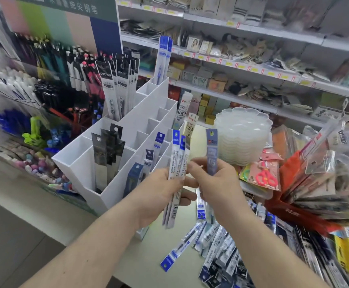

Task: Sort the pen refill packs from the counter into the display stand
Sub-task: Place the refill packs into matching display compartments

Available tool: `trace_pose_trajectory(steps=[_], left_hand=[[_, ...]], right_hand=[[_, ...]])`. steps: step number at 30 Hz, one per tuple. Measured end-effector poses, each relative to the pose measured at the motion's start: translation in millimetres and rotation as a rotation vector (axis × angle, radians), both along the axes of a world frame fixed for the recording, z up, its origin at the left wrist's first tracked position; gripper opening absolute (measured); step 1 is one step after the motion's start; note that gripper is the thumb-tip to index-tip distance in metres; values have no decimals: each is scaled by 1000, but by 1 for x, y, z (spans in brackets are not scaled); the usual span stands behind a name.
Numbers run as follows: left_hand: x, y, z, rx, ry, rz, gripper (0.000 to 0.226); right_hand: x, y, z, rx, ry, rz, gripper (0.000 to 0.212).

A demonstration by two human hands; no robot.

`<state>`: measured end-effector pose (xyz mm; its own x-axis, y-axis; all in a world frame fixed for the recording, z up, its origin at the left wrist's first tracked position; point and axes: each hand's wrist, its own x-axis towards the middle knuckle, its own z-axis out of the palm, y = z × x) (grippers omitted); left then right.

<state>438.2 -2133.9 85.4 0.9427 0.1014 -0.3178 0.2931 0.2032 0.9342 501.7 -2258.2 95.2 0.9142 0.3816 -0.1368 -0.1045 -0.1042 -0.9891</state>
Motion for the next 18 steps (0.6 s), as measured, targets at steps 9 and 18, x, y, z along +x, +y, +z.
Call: trace_pose_trajectory(steps=[9,18], left_hand=[[5,-8,-11,1014,-22,-16,69],[0,5,1,16,60,8,21]], right_hand=[[-5,7,-10,-73,-127,10,18],[19,-10,-10,159,177,78,20]])
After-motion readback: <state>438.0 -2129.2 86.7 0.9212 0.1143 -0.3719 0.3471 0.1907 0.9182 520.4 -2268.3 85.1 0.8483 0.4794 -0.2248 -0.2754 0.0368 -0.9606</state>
